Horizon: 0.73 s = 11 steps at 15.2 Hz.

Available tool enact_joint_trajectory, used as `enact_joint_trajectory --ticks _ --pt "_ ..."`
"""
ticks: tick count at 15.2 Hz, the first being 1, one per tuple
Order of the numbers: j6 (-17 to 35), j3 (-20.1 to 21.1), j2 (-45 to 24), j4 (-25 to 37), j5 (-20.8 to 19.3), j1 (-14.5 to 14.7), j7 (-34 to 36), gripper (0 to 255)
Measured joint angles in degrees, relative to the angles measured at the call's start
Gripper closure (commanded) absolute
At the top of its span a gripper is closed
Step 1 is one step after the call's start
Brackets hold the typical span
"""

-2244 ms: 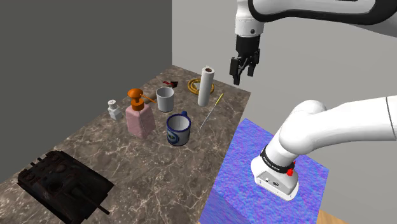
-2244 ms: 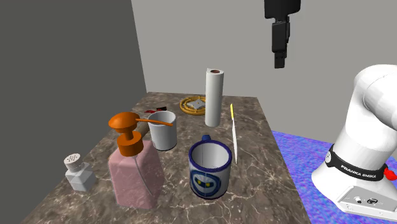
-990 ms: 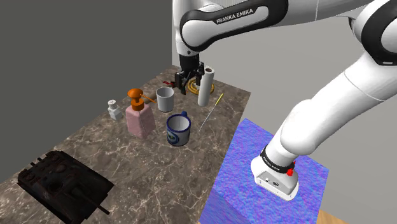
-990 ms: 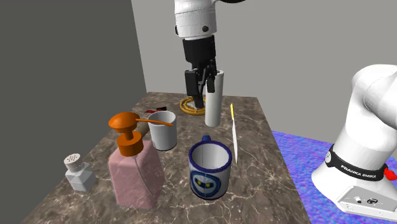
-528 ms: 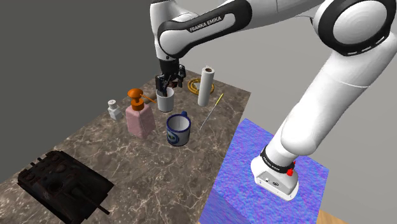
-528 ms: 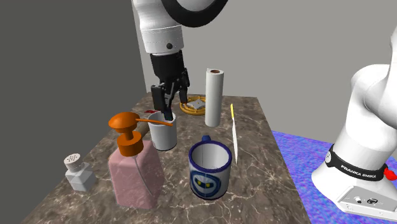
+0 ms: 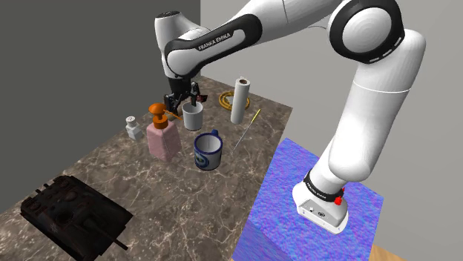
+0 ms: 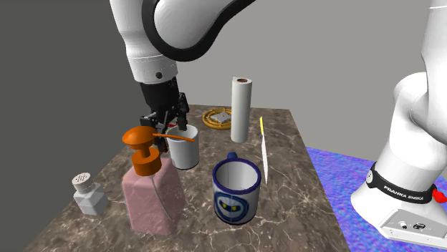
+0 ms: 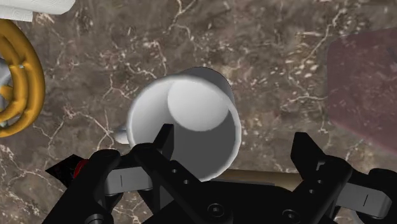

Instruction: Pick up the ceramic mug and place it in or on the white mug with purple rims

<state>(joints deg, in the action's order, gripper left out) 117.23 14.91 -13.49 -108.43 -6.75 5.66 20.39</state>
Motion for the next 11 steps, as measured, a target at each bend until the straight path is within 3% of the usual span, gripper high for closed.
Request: enact_joint_trajectory --ticks 5,11 --pt "3.4 -0.2 -1.7 -1.8 -0.7 0.1 0.5 0" --pt "3.8 -0.2 -1.9 -2.0 -0.8 0.1 0.6 0"
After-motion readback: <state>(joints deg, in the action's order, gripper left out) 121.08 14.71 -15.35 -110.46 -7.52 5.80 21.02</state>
